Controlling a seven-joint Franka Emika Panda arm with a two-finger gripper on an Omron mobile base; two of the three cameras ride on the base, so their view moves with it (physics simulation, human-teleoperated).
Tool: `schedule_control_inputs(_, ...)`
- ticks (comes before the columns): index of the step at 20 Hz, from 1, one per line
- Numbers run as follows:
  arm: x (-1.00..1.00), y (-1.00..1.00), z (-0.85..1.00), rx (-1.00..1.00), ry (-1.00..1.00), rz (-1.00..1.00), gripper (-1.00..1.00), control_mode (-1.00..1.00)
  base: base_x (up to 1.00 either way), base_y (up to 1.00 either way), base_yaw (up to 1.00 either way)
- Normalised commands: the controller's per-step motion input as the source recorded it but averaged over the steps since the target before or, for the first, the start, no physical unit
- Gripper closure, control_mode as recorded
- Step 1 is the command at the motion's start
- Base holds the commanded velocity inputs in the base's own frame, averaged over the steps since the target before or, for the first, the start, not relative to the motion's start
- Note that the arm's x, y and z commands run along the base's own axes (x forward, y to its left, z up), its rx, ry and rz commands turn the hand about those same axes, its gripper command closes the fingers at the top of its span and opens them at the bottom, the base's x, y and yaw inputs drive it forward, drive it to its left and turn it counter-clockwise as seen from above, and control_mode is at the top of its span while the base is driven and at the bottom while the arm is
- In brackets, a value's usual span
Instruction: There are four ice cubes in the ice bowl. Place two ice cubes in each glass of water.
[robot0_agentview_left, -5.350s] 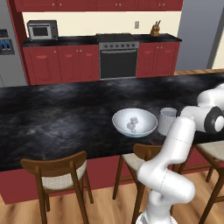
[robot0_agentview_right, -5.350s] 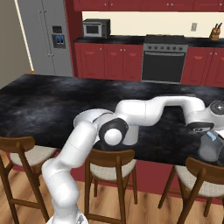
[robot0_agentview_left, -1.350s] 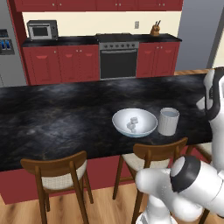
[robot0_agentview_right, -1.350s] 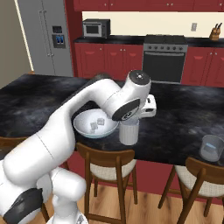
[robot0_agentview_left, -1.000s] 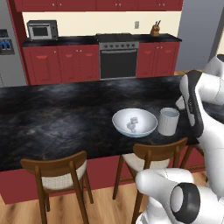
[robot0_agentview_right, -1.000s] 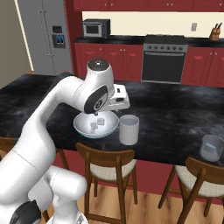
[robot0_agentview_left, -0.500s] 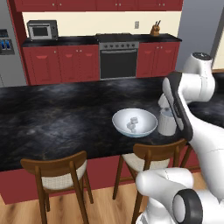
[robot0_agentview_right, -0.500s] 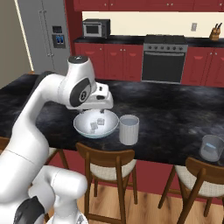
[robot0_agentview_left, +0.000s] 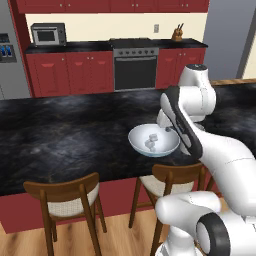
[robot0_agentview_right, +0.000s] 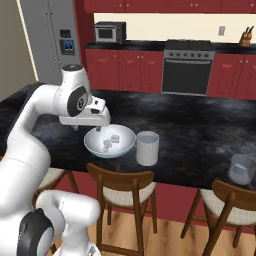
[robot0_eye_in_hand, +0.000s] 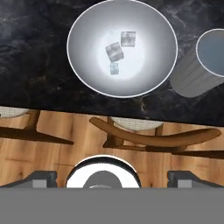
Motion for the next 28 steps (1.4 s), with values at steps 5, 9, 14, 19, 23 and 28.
schedule_control_inputs(5,0.27,0.28,-0.54,0.0,0.11,0.0,-1.0,-1.0,0.0,0.0,0.0)
schedule_control_inputs(9,0.37,0.0,-0.42,0.01,0.04,0.0,-1.0,-1.0,0.0,0.0,0.0)
schedule_control_inputs(14,0.4,0.0,-0.41,0.05,0.03,-0.02,-1.0,-1.0,0.0,0.0,0.0)
schedule_control_inputs(19,0.3,-0.02,-0.38,0.05,0.03,-0.09,-1.0,-1.0,0.0,0.0,0.0)
schedule_control_inputs(23,0.25,0.0,-0.35,0.01,0.02,-0.1,-1.0,-1.0,0.0,0.0,0.0)
schedule_control_inputs(28,0.25,0.0,-0.29,0.0,0.0,-0.09,-1.0,-1.0,0.0,0.0,0.0)
